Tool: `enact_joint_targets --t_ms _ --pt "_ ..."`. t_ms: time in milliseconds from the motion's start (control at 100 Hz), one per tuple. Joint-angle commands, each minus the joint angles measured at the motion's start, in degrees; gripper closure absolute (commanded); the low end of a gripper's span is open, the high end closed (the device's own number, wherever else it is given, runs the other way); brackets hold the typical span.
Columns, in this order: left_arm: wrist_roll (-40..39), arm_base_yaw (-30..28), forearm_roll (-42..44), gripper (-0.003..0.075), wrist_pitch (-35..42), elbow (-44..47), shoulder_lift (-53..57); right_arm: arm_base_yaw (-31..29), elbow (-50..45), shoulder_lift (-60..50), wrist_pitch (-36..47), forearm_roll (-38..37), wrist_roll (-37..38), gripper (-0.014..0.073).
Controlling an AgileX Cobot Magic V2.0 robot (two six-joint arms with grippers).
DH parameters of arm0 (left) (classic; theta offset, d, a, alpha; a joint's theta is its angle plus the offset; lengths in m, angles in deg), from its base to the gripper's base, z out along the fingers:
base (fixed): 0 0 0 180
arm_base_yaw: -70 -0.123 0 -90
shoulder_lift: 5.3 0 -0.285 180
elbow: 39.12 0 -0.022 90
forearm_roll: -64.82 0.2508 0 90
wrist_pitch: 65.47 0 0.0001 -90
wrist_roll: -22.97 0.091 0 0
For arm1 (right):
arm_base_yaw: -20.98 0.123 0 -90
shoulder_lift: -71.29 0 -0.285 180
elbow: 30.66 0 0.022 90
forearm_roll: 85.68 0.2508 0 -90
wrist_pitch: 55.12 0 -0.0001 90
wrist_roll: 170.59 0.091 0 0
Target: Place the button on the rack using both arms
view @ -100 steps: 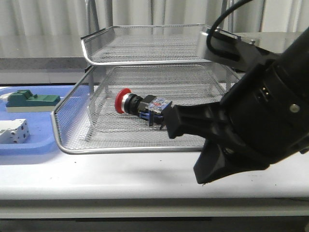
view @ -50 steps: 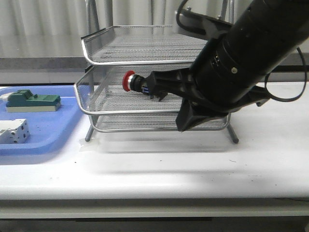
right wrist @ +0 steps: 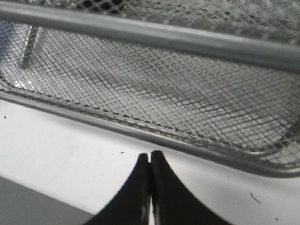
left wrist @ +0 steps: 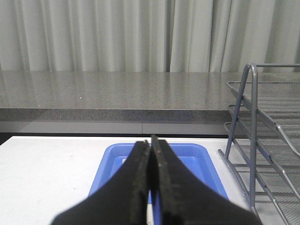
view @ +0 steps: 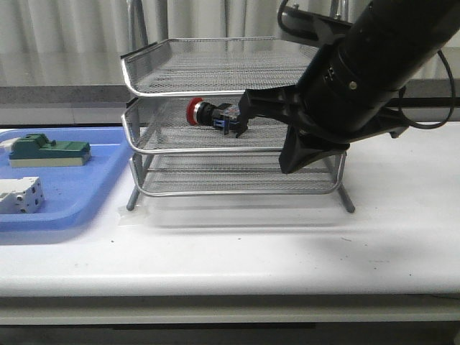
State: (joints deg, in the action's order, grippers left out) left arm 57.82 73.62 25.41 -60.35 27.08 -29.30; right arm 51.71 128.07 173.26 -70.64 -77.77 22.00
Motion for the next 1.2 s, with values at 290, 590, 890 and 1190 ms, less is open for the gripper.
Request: enact_joint_targets --t_ms 290,590,890,1190 --pt "-0.4 -0.1 -0.2 0.0741 3.7 -1.8 -0.4 -0.4 1.9 -14.7 -5.2 -9.3 -0.6 0.0692" --pt "-0.4 -0.1 -0.2 0.0741 3.7 -1.8 -0.4 -8.7 -2.4 -28.0 -9.4 -17.3 -0.6 0.0692" --pt "-0.4 -0.1 -0.2 0.0741 3.7 -1.8 -0.4 -19.7 -12.5 -47.2 -9.5 -19.1 -0.6 0.0692" --pt "-0.4 -0.1 -0.2 0.0741 3.7 -1.8 -0.4 -23.7 -23.6 -67.5 -9.8 -20.3 -0.6 0.0692"
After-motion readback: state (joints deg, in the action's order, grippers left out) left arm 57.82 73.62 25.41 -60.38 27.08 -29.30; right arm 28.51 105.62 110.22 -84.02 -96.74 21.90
